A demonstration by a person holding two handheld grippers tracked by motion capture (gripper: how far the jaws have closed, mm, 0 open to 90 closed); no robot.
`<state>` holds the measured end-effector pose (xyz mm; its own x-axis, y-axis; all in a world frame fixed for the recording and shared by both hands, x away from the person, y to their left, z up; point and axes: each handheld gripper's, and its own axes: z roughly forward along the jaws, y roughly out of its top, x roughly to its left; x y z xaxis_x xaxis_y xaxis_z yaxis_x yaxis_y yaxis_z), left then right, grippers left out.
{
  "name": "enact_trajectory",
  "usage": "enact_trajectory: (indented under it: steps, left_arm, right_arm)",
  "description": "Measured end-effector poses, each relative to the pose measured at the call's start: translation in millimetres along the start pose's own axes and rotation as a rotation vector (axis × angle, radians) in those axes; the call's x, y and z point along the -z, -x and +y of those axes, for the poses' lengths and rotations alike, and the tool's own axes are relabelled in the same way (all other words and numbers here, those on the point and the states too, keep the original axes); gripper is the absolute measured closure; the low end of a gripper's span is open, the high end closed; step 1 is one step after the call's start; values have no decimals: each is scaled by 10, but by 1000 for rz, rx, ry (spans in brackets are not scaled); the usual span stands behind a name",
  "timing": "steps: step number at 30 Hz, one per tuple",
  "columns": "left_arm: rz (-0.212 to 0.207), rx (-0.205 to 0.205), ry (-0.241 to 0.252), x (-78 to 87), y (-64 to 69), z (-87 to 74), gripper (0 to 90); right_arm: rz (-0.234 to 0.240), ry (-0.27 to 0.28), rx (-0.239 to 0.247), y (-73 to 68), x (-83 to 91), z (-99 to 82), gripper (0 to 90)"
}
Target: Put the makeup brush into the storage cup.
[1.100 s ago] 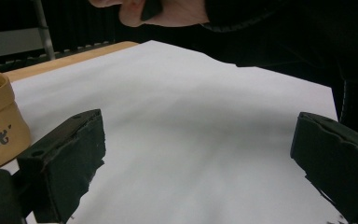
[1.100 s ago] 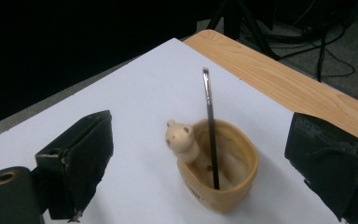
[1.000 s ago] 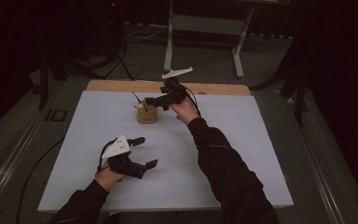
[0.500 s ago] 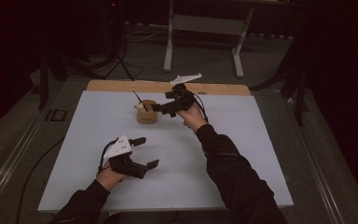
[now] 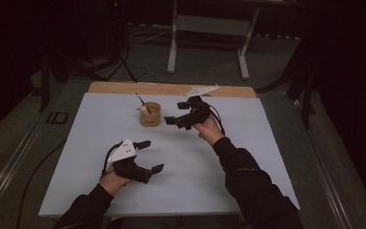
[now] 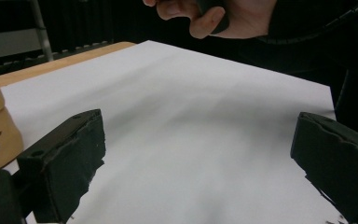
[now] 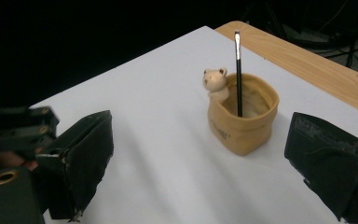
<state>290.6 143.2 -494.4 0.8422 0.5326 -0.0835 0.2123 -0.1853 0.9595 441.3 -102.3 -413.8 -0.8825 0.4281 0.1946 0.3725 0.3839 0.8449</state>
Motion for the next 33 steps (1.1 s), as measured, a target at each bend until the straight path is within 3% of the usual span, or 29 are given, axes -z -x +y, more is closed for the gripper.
enact_trajectory:
  steps: [11,22,33]
  left_arm:
    - [-5,-1,-3,-9,2,7,35]
    - [-6,0,-9,24,3,26,35]
    - [-22,1,-6,148,-6,62,35]
  right_arm:
    - [-28,12,-3,11,225,-246,81]
    - [-24,4,-7,-62,385,-436,81]
    - [-21,53,-8,-160,635,-738,81]
